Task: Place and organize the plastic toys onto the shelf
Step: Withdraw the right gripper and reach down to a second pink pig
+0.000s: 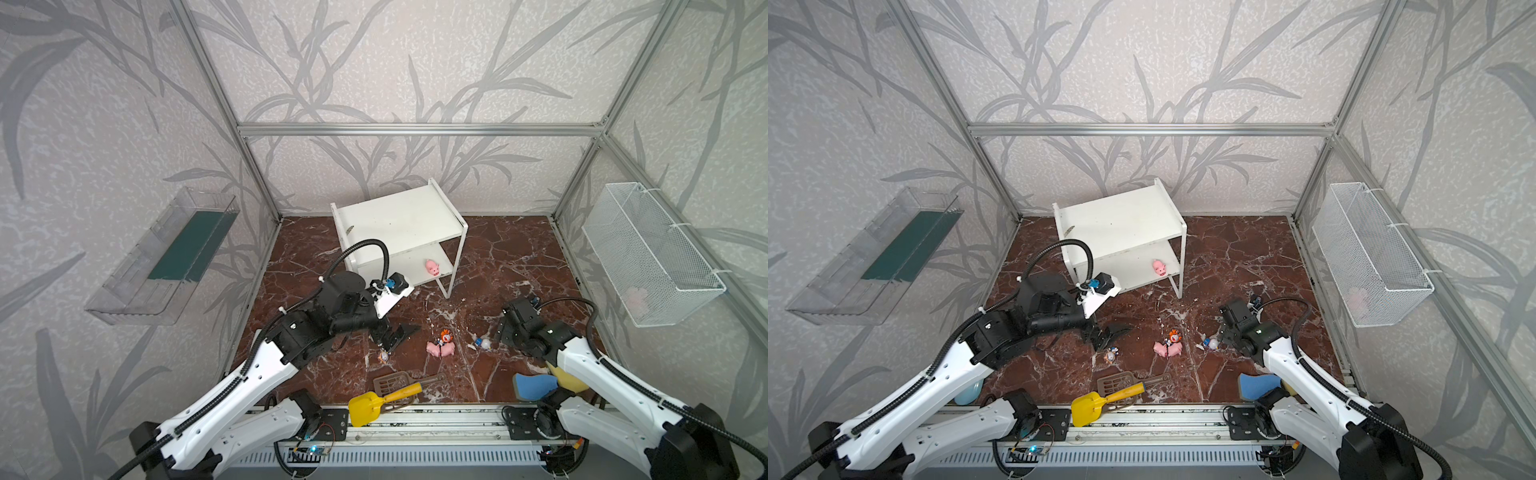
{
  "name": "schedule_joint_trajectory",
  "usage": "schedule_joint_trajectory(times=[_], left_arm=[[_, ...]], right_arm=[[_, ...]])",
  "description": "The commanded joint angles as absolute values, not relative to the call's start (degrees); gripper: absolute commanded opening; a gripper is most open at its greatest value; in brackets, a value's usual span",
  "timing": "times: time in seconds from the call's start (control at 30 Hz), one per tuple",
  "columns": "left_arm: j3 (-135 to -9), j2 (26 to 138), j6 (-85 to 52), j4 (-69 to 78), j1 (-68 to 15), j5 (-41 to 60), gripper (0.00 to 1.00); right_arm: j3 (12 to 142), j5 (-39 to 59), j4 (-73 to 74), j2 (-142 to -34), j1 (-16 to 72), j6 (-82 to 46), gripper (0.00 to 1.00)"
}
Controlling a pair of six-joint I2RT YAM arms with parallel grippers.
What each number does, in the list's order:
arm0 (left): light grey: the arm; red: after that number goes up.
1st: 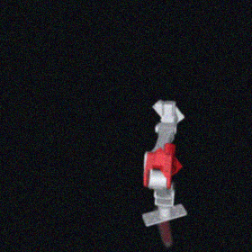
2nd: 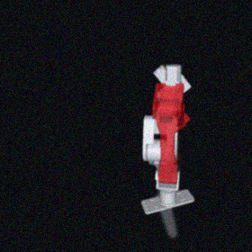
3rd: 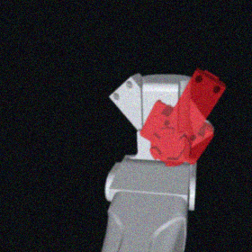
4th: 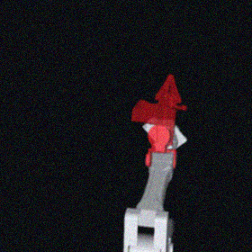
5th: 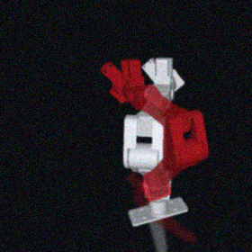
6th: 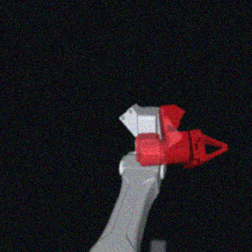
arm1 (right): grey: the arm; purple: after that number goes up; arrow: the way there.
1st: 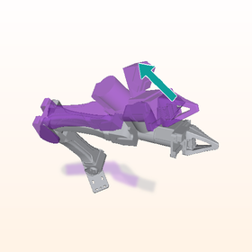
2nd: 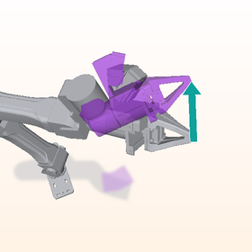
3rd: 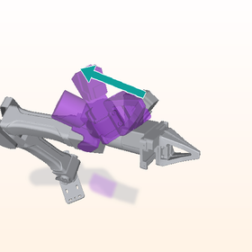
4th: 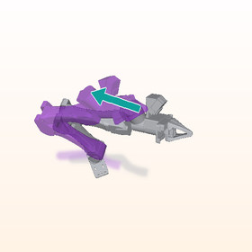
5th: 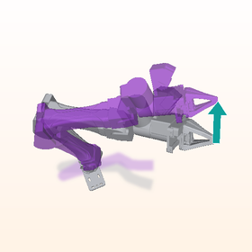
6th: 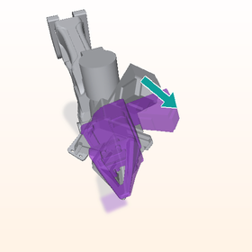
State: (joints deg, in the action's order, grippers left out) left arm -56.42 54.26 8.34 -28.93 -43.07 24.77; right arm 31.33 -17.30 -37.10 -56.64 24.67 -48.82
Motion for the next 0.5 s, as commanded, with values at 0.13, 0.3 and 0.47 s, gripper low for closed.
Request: schedule_joint_trajectory(times=[0.13,0.3,0.47], left_arm=[[-58.2,56.2,8.0,-29.9,-43.9,29.3,0.99],[-58.1,56.7,8.5,-30.4,-43.9,27.1,0.99],[-57.9,57.1,8.6,-29.9,-43.8,27.0,0.99]], right_arm=[[28.3,-11.7,-28.9,-58.3,19.0,-42.5,0.85],[27.6,-7.8,-24.4,-60.6,17.1,-39.9,0.84],[28.0,2.2,-19.8,-62.0,17.2,-35.1,0.81]])
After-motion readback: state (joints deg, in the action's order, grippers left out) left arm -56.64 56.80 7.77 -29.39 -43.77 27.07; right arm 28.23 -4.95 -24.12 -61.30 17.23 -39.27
